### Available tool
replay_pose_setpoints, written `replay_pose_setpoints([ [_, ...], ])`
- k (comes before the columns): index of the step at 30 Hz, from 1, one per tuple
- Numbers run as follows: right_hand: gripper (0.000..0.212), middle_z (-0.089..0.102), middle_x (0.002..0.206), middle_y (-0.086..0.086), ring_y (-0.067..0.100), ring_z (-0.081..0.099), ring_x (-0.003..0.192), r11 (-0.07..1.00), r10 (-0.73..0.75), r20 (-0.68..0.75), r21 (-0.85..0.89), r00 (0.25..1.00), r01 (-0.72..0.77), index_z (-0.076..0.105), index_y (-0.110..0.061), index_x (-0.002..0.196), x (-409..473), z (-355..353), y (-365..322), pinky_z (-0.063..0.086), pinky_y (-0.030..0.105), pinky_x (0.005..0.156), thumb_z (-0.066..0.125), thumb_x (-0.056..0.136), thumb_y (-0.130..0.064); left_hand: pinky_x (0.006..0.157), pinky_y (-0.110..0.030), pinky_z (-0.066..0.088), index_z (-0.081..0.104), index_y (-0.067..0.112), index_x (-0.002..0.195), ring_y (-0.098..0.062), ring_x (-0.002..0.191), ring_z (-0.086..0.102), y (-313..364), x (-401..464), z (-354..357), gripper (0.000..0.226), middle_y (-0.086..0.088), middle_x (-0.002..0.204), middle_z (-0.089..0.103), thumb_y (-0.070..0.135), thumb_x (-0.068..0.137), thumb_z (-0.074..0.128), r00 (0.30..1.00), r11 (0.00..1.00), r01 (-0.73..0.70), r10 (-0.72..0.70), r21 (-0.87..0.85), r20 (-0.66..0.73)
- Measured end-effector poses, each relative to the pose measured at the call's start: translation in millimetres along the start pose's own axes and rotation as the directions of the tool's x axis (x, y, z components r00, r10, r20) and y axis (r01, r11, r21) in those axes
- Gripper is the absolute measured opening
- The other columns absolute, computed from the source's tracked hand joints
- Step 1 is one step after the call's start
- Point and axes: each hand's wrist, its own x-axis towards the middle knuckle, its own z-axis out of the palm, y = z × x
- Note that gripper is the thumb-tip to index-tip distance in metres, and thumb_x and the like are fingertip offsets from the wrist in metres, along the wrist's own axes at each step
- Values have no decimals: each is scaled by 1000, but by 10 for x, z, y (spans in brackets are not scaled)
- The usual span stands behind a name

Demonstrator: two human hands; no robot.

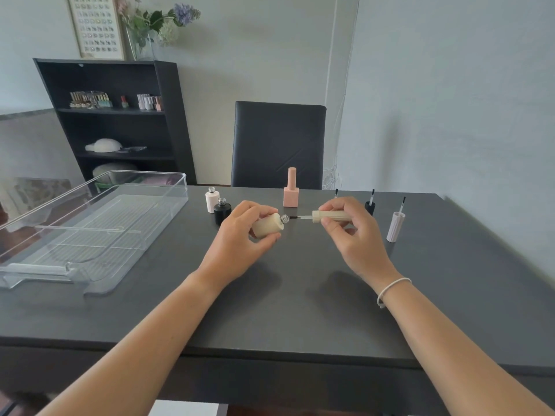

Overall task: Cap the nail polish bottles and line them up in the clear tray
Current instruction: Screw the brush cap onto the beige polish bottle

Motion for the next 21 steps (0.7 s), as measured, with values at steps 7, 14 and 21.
replay_pose_setpoints([
  [7, 6, 56, 85, -12, 15, 50, 70, 998, -24, 21, -52, 999, 25, 58, -19, 86, 9, 12, 41, 39, 16, 55, 56, 82, -15, 74, -18, 47, 63, 20, 106, -3, 90, 50, 9, -7, 5, 32, 10, 97, 53, 13, 76, 72, 1000, 1000, -2, 3, -4, 22],
  [14, 9, 55, 85, -11, 11, 48, 68, 996, -42, 39, -71, 998, 44, 58, -21, 86, 11, 24, 56, 38, 14, 54, 57, 82, -13, 73, -18, 47, 62, 20, 107, -4, 89, 50, 12, -9, 2, 32, 6, 99, 54, 14, 77, 71, 999, 1000, -26, 26, 12, 43],
  [21, 10, 53, 85, -11, 17, 44, 62, 986, -83, 93, -136, 992, 95, 59, -21, 87, 15, 47, 83, 36, 14, 52, 58, 81, -13, 73, -10, 41, 62, 22, 107, -1, 90, 49, 14, -20, 20, 32, 14, 97, 51, 14, 77, 70, 997, 999, -37, 38, -11, 73],
])
